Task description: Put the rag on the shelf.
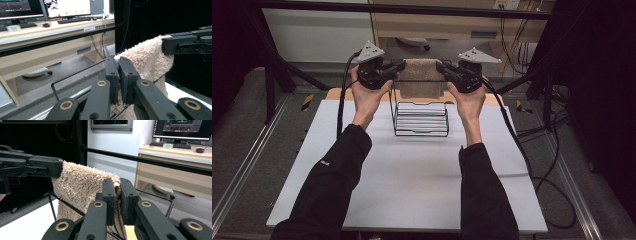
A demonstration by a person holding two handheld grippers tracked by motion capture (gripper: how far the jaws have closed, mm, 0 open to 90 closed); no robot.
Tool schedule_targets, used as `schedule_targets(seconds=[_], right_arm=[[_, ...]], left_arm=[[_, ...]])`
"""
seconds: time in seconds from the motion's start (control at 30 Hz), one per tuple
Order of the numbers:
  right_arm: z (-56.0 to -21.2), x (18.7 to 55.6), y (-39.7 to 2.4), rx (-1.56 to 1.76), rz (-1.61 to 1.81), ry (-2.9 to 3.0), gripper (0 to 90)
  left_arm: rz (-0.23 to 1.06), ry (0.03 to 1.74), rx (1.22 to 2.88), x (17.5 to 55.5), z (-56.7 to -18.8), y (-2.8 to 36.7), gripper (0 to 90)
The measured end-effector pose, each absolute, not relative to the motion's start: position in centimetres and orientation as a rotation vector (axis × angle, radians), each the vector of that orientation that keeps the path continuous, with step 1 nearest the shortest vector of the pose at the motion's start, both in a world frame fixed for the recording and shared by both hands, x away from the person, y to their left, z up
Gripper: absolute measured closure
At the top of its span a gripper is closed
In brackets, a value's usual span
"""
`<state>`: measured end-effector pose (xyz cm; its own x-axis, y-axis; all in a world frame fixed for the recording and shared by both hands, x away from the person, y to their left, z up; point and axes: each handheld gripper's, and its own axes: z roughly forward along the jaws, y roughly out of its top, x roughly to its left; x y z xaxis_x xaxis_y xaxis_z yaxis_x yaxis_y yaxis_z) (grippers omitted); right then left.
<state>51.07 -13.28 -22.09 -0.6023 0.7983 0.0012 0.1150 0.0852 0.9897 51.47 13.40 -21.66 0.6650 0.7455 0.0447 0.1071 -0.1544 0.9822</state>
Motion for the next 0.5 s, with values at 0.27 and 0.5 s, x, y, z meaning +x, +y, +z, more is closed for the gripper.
schedule_targets(seconds=[0.27,0.5], right_arm=[[-22.24,50.85,-13.16,0.866,1.532,1.818,83.2],[-22.29,50.23,-13.15,0.840,1.513,1.837,82.4]], left_arm=[[0.639,0.704,1.668,51.24,-22.30,13.53,85.4],[0.618,0.695,1.672,50.82,-22.62,13.83,85.3]])
